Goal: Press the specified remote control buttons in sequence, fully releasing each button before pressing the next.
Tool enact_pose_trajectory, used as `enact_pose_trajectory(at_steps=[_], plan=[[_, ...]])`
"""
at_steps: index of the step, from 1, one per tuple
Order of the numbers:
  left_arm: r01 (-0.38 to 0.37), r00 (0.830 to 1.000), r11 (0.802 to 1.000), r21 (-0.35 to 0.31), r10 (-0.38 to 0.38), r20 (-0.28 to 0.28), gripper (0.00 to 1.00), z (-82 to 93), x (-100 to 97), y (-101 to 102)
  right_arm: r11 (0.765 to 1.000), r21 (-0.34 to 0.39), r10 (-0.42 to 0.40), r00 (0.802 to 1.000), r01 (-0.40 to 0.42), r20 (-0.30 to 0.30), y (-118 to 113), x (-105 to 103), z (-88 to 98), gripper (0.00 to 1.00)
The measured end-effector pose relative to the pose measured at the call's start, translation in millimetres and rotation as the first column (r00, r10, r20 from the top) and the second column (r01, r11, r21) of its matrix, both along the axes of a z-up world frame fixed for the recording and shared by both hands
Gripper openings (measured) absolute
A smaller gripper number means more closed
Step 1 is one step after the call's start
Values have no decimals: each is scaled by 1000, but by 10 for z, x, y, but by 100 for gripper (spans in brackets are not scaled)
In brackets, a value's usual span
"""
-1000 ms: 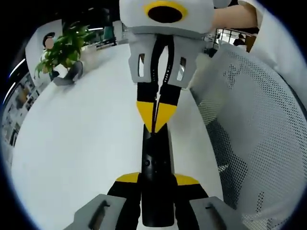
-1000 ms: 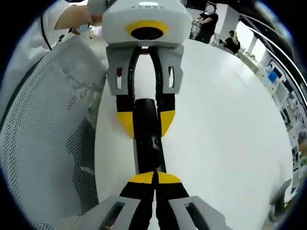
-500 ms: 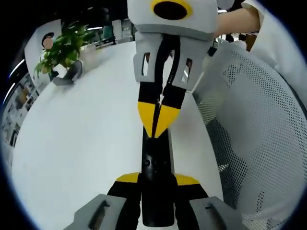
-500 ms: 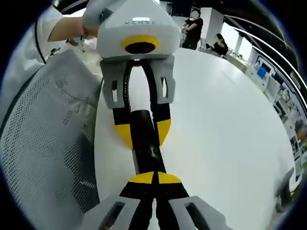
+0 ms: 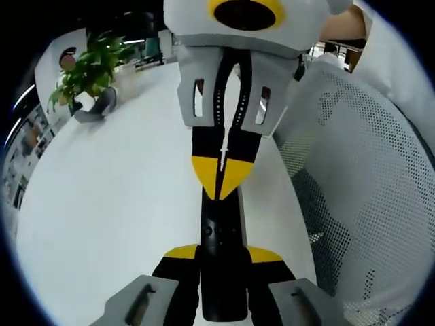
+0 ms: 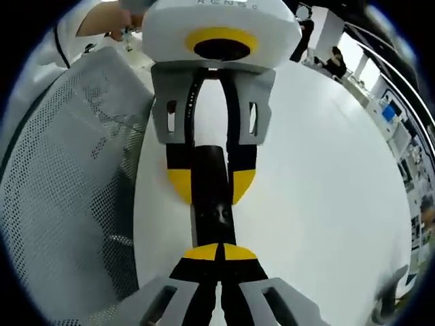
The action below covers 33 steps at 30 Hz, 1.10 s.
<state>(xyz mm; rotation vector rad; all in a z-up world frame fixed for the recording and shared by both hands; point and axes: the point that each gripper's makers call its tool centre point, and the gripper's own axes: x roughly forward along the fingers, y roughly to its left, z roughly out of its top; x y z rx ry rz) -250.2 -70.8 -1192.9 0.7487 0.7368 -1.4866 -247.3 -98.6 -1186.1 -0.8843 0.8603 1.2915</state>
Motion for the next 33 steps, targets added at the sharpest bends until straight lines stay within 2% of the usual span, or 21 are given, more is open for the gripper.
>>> enact_pose_trajectory(at_steps=[6,15,22,23,24,25,28,33], plan=[[1,1000,1000,5,-1,1,25,-2,-8,-7,1000,-23,-6,1000,5,-12,-16,-12,-3,0],[-4,1000,1000,8,4,2,25,0,-13,-13,998,30,-46,999,46,11,-32,-18,12,0],[-7,1000,1000,6,7,1,25,1,-10,-9,998,51,-33,999,32,26,-22,-24,35,0],[-7,1000,1000,5,7,1,25,2,-10,-9,997,69,-31,999,29,29,1,-26,44,0],[-6,1000,1000,3,6,1,25,2,-10,-9,993,113,-48,999,47,6,77,-55,51,0],[-6,1000,1000,3,6,1,25,3,-8,-9,991,122,-51,999,52,-7,102,-75,49,0],[-8,1000,1000,3,8,1,25,3,-6,-7,997,81,-16,999,13,30,130,-54,24,0],[2,1000,1000,-2,-2,2,25,4,-4,-4,997,62,-43,999,43,-2,127,-17,17,0]])
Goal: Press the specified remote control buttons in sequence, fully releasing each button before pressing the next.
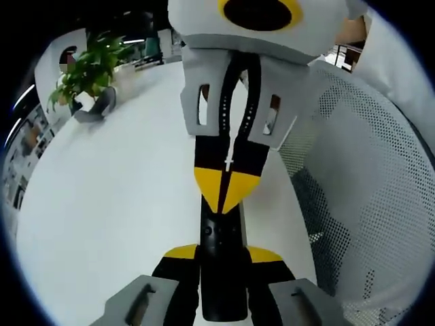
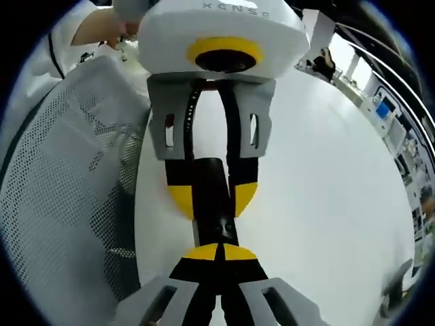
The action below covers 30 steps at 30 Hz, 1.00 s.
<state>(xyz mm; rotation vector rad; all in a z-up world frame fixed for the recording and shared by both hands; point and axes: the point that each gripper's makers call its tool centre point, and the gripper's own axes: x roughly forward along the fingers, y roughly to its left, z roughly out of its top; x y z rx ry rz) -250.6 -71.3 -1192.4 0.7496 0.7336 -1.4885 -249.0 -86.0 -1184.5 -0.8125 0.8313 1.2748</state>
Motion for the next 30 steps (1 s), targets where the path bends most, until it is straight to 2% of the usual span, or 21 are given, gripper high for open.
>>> enact_pose_trajectory(at_steps=[5,6,7,8,9,10,11,12,15,18,26,30], plan=[[8,1000,1000,4,-8,1,25,0,3,0,999,-45,20,1000,-20,-12,13,-2,-13,0],[8,1000,1000,2,-8,0,25,0,6,0,1000,-31,-2,1000,1,-12,33,14,-15,0],[7,1000,1000,0,-7,-2,25,1,8,2,999,17,-39,999,39,-8,100,23,-8,0],[15,1000,1000,-9,-15,1,25,1,1,1,1000,26,-8,1000,8,5,113,18,-6,0],[15,1000,1000,-13,-15,1,25,4,6,7,999,29,-21,1000,21,2,120,8,-6,0],[13,1000,1000,-24,-13,-1,25,8,5,10,1000,21,-16,1000,15,24,139,-7,-7,0],[11,1000,1000,-28,-11,-2,26,10,4,7,1000,-1,22,998,-22,67,139,8,-2,0],[11,1000,1000,-29,-11,-3,26,11,4,4,1000,-11,27,996,-26,80,140,3,-3,0],[12,1000,1000,-24,-12,-3,26,16,1,-1,1000,-5,10,998,-10,65,145,1,-7,0],[6,1000,1000,-28,-6,-4,26,14,-2,4,999,38,-34,999,34,0,147,1,1,0],[5,1000,999,-39,-5,-6,25,12,-4,6,998,66,9,1000,-8,-17,142,-24,11,0],[4,1000,999,-50,-4,-8,26,13,-1,4,998,66,19,998,-15,-58,142,-7,15,0]])
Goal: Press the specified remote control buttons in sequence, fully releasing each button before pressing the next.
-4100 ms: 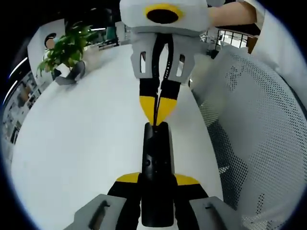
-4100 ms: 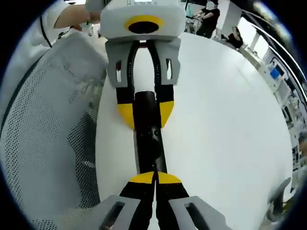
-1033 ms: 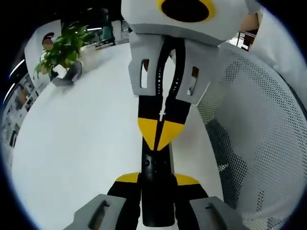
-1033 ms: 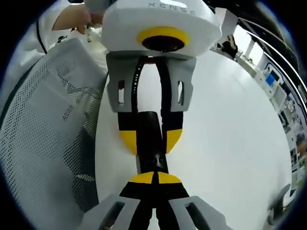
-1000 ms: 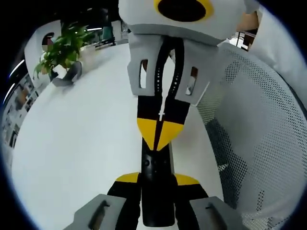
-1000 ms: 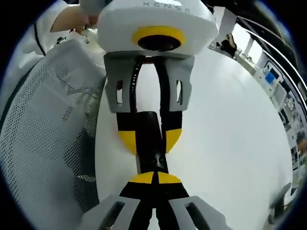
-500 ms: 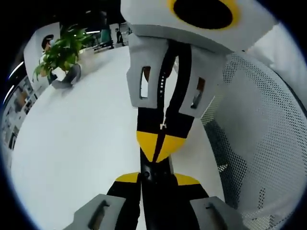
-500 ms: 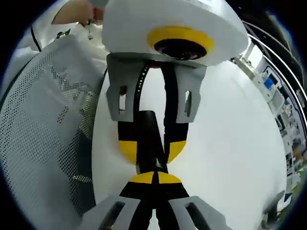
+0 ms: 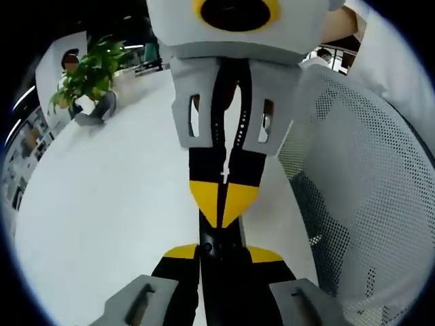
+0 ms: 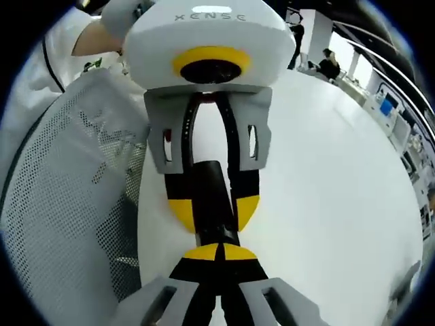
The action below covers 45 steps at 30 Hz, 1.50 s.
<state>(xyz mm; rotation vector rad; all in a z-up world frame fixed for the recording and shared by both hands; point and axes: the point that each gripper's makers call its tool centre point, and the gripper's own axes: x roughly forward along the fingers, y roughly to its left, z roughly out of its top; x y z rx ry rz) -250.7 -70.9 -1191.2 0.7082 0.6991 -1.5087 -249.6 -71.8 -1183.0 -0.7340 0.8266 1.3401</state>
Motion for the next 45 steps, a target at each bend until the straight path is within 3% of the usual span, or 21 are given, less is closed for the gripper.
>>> enact_pose_trajectory(at_steps=[5,10,18,23,29,33,37,40,42,44,45], plan=[[-6,1000,1000,-7,6,-6,26,1,6,-1,1000,-4,21,1000,-21,-23,-12,2,7,0],[-13,1000,1000,-20,13,-5,26,0,10,-1,1000,-16,18,1000,-18,-7,-52,19,11,0],[-39,999,995,-89,39,-11,25,3,19,9,996,-27,81,997,-80,6,50,10,2,0],[-43,999,992,-120,42,-8,25,1,25,9,987,-80,141,989,-136,50,43,2,-11,0],[-89,996,979,-186,89,-11,26,-8,49,15,985,-135,123,988,-110,90,42,13,-39,0],[-144,989,974,-178,145,-5,26,-5,59,187,980,-152,149,981,-130,121,36,8,-40,0],[-131,990,969,-210,139,21,25,12,68,258,991,-103,100,991,-90,92,33,33,-31,0],[-129,990,969,-211,137,22,25,13,73,239,992,-57,118,988,-113,102,27,31,-16,0],[-127,990,968,-216,137,30,25,15,69,239,991,-16,136,983,-136,121,27,30,11,0],[-123,991,968,-219,132,28,25,15,59,234,989,16,143,968,-150,204,42,94,65,0],[-121,991,968,-220,131,29,25,18,65,236,991,2,133,976,-136,170,-3,55,57,0]])
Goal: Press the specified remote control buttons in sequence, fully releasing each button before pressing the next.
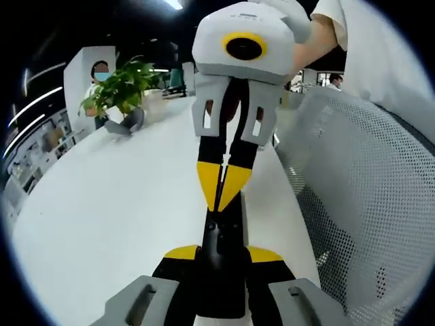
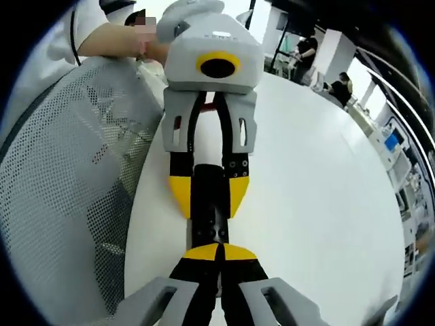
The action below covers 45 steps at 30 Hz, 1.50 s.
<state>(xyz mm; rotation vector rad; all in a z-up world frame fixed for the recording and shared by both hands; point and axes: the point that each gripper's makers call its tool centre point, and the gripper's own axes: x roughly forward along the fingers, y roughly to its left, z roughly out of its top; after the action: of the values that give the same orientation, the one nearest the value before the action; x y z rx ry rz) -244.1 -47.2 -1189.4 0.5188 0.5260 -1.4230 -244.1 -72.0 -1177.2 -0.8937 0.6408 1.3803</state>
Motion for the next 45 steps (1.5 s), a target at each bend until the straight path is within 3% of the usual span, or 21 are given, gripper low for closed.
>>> enact_pose_trajectory(at_steps=[3,9,14,20,29,32,45], plan=[[-2,1000,1000,-3,2,-6,25,-8,2,-9,999,12,-32,995,33,-96,-20,-58,-5,4],[-9,999,1000,-11,9,-31,25,-22,9,-24,999,-11,-39,994,38,-104,-38,1,-30,9],[-12,999,1000,-14,11,-30,25,-21,3,-36,999,-36,-9,988,4,-151,-11,-56,-53,2],[-8,999,1000,-20,7,-35,25,-25,4,-43,993,-111,37,991,-51,-125,-4,-67,-76,2],[-51,998,998,-46,50,-29,26,-5,-22,-78,991,-125,21,987,-42,-162,2,-63,-95,2],[-44,999,997,-67,42,-34,26,-2,-21,-78,990,-135,15,989,-35,-148,-4,-88,-95,2],[-23,999,998,-56,21,-30,26,-11,-52,-73,996,-74,-56,990,46,-131,-11,-85,-82,2]])
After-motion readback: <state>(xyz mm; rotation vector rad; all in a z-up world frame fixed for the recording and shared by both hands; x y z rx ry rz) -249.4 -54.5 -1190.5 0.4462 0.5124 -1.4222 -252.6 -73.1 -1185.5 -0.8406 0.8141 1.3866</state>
